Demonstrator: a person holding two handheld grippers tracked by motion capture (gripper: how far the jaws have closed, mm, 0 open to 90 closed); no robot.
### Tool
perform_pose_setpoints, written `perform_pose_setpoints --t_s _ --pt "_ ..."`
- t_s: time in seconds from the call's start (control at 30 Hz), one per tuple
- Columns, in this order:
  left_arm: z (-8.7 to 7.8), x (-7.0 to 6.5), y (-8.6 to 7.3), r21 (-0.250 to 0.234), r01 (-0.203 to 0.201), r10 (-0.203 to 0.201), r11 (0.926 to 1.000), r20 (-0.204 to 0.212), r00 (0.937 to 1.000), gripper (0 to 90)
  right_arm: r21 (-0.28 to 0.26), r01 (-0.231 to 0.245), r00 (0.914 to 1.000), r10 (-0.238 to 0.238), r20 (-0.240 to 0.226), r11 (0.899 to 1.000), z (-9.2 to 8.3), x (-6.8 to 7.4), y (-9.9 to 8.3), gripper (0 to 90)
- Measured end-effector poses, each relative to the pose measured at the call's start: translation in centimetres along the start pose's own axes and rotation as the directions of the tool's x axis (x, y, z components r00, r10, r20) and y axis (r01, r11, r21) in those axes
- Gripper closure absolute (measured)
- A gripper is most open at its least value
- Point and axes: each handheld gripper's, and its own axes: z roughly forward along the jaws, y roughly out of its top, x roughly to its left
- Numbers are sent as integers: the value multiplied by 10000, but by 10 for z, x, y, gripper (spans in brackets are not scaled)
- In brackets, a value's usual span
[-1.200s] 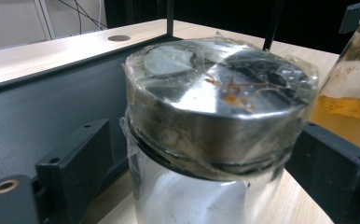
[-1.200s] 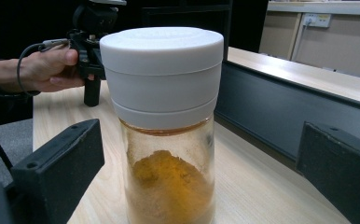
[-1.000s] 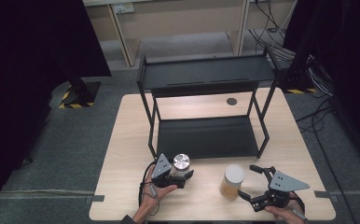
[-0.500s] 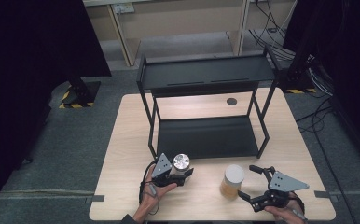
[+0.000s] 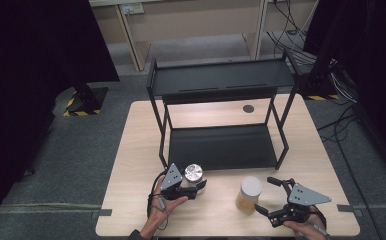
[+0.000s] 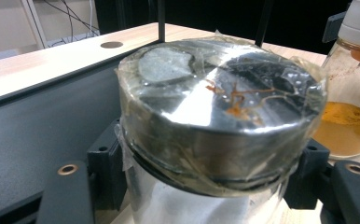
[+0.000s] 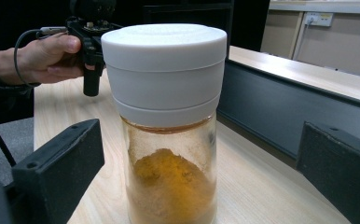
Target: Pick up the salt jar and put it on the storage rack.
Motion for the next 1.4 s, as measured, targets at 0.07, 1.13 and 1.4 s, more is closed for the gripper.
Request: perform_pose_setpoints --t_s 0.07,1.13,1.4 --pt "0 0 1 23 -26 26 10000 12 10000 308 3 -2 10000 2 1 10000 0 0 0 11" --pt "-5 2 53 35 -411 407 9991 738 9964 310 -58 -41 10000 41 20 10000 0 0 -1 11" --pt "-8 7 91 -30 -763 762 9971 864 9933 310 -77 -20 10000 20 32 10000 -1 0 0 11"
